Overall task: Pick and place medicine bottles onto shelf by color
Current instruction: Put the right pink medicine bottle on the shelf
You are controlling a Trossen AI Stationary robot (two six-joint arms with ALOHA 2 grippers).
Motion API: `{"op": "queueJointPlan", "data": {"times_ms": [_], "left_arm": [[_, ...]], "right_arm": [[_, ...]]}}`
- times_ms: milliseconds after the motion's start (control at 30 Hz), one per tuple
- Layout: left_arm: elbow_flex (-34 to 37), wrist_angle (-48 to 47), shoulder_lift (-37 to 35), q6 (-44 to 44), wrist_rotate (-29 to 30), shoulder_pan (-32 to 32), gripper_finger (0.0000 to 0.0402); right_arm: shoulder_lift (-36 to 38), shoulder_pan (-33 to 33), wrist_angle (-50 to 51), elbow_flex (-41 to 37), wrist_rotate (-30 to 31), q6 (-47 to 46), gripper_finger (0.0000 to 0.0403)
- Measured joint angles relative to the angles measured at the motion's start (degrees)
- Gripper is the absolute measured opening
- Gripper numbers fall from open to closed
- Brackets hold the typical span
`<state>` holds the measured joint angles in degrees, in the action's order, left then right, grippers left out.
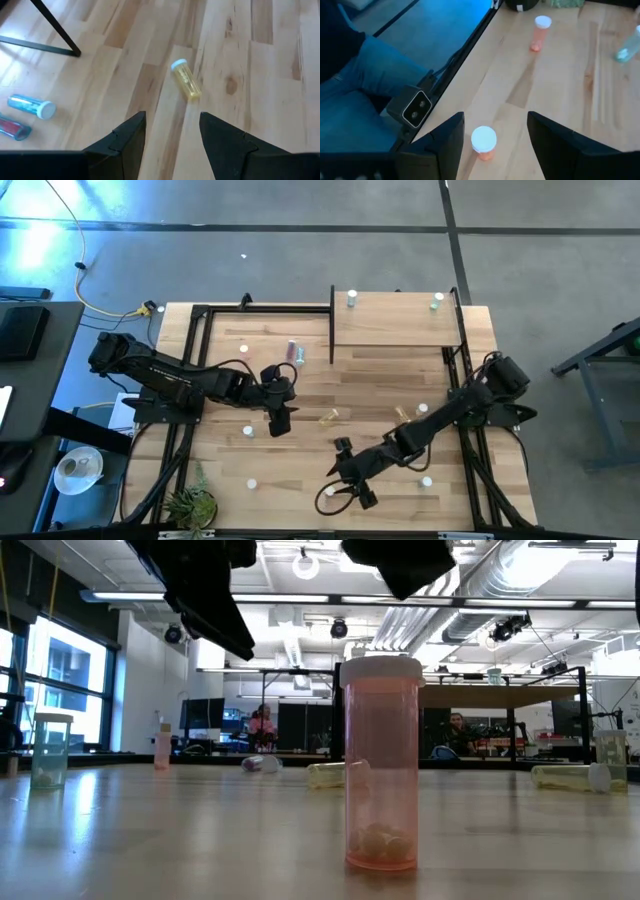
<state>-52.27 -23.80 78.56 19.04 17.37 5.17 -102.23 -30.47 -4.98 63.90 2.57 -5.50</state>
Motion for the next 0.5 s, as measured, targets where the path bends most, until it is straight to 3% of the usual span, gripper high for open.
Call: {"op": "queueJointPlan", "data": {"times_ms": [500], "left_arm": [[0.00,-0.85,0.02,3.80,-0.02,0.96,0.0174]], "right_arm": [[-8.98,-1.10,-7.36,0.02,0.39,-1.87,0.0209]]}}
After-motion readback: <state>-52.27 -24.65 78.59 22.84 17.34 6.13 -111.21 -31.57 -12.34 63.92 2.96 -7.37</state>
